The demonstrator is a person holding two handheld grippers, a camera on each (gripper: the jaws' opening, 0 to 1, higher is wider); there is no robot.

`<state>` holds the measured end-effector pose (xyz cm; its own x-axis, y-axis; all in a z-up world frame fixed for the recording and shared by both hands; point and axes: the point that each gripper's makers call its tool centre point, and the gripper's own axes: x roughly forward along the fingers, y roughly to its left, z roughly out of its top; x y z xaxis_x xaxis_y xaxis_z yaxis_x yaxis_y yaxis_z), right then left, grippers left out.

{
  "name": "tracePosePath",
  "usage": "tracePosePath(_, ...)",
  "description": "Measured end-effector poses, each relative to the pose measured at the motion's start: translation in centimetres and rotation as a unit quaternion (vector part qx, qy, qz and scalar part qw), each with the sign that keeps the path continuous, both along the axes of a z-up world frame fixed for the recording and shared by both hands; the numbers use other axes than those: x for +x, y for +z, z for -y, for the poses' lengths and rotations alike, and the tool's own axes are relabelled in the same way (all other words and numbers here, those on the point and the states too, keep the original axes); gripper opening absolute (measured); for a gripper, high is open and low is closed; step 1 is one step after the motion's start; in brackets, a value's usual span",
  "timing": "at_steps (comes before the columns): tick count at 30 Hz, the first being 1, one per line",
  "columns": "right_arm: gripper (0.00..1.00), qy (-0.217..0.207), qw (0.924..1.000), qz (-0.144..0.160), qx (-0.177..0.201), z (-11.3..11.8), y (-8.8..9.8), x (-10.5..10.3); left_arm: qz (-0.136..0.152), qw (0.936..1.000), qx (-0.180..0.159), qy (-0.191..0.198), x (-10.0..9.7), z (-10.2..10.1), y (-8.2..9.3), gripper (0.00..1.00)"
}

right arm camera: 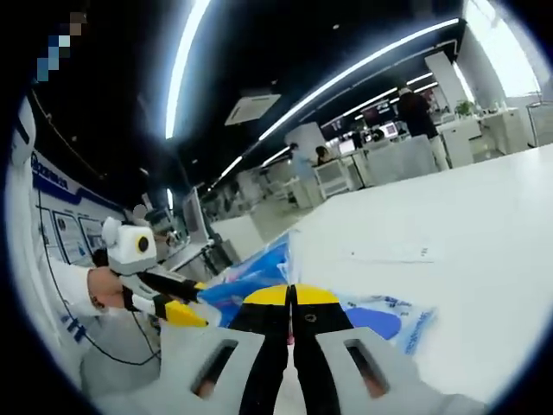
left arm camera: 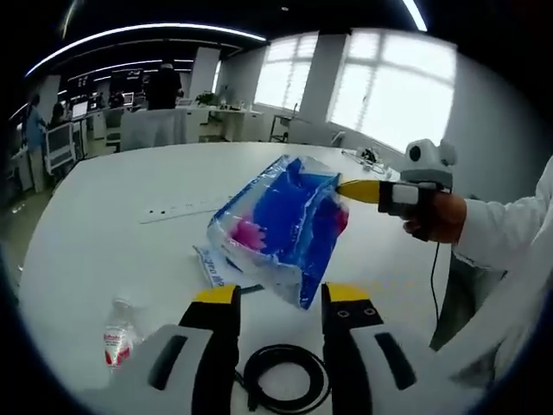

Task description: Arrange the tabletop items into an orderly group along one side of the table until the central work area is clear of visible clutter.

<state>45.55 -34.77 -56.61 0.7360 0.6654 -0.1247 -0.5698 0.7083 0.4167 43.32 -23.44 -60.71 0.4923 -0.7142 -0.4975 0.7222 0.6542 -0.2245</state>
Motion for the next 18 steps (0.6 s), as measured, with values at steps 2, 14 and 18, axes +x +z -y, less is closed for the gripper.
tracePosePath(2,0.0,-0.003,1.0,0.0,-0.001,0.2,0.1,-0.1,0.001,1.0,0.003,-0.006,-0.1,0.1,0.0,0.21)
tracePosePath(14,0.0,-0.016,0.9999,0.001,0.004,1.4,0.4,-1.5,0.015,0.9997,0.009,-0.016,0.0,0.9,0.3,0.02)
tracePosePath(18,0.0,-0.025,0.9997,0.0,0.006,2.2,0.4,-2.0,0.018,0.9995,0.01,-0.025,-0.1,1.6,0.6,0.01)
